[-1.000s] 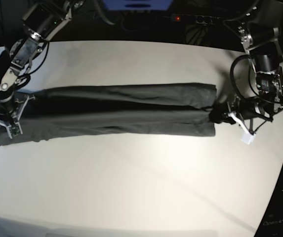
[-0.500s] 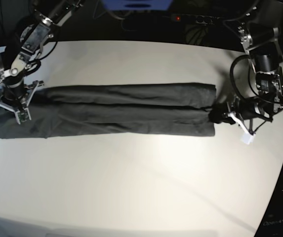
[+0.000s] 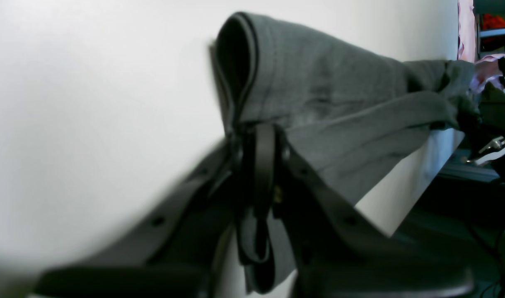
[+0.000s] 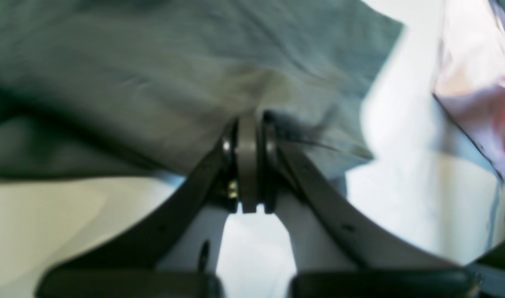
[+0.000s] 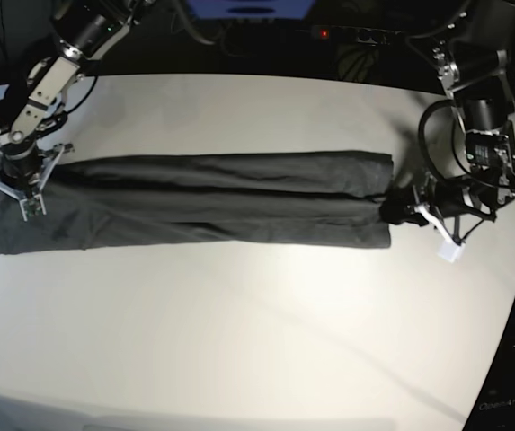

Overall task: Fold the T-shirt properly
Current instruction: 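Adjust the right gripper's pinch on its end of the grey strip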

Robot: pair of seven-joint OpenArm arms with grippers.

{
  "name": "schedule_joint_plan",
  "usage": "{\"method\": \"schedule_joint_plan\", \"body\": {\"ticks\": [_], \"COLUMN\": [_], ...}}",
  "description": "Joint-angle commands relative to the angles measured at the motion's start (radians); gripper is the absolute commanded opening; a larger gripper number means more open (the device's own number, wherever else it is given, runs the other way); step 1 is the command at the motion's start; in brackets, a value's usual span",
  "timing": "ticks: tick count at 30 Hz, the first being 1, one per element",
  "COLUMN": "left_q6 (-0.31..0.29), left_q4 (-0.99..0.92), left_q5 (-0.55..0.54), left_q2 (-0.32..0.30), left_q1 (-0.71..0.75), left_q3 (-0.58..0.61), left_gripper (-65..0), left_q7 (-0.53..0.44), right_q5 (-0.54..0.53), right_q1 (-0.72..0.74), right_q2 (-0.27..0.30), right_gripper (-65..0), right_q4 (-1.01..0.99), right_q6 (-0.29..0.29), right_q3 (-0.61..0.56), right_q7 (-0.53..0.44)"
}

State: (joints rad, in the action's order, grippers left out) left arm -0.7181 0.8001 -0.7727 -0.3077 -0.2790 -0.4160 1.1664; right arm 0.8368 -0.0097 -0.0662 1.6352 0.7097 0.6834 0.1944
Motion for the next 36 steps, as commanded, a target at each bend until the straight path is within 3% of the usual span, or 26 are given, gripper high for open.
{"method": "schedule_joint_plan", "body": {"ticks": [1, 3, 9, 12, 15, 18, 24, 27, 30, 36], "left_q6": [0.020, 0.020, 0.020, 0.020, 0.020, 0.020, 0.020, 0.020, 0.020, 0.020], "left_q4": [-0.003, -0.003, -0.003, -0.003, -0.003, -0.003, -0.003, -0.003, -0.003, -0.003], "left_q5": [0.095, 0.095, 0.095, 0.095, 0.095, 0.095, 0.095, 0.095, 0.095, 0.095], "left_q2": [-0.005, -0.005, -0.005, -0.005, -0.005, -0.005, -0.005, -0.005, -0.005, -0.005], "left_q1": [0.010, 0.008, 0.008, 0.008, 0.008, 0.008, 0.011, 0.011, 0.011, 0.011], "left_q3": [0.006, 0.006, 0.006, 0.006, 0.004, 0.004, 0.004, 0.004, 0.004, 0.004], "left_gripper": [-61.4, -61.4, -61.4, -61.4, -61.4, -61.4, -61.4, -61.4, -61.4, -61.4], "left_q7": [0.057, 0.057, 0.057, 0.057, 0.057, 0.057, 0.057, 0.057, 0.057, 0.057], "right_q5": [-0.003, -0.003, -0.003, -0.003, -0.001, -0.001, 0.000, 0.000, -0.001, -0.009], "right_q1": [0.018, 0.018, 0.009, 0.010, 0.021, 0.034, 0.073, 0.081, 0.081, 0.081], "right_q2": [0.013, 0.016, 0.016, 0.018, 0.021, 0.045, 0.090, 0.105, 0.101, 0.001], "right_gripper": [-60.4, -53.0, -22.2, -16.5, -15.8, -19.3, -50.9, -61.7, -64.6, -64.6], "right_q4": [0.018, 0.018, 0.015, 0.015, 0.021, 0.041, 0.081, 0.089, 0.093, 0.133], "right_q6": [-0.012, -0.012, -0.012, -0.012, -0.012, -0.012, -0.012, -0.012, -0.012, -0.012], "right_q3": [0.003, 0.014, 0.015, 0.014, 0.014, 0.014, 0.012, 0.014, 0.011, 0.000], "right_q7": [-0.013, -0.013, -0.017, -0.017, -0.013, -0.013, -0.013, -0.011, -0.011, -0.020]}}
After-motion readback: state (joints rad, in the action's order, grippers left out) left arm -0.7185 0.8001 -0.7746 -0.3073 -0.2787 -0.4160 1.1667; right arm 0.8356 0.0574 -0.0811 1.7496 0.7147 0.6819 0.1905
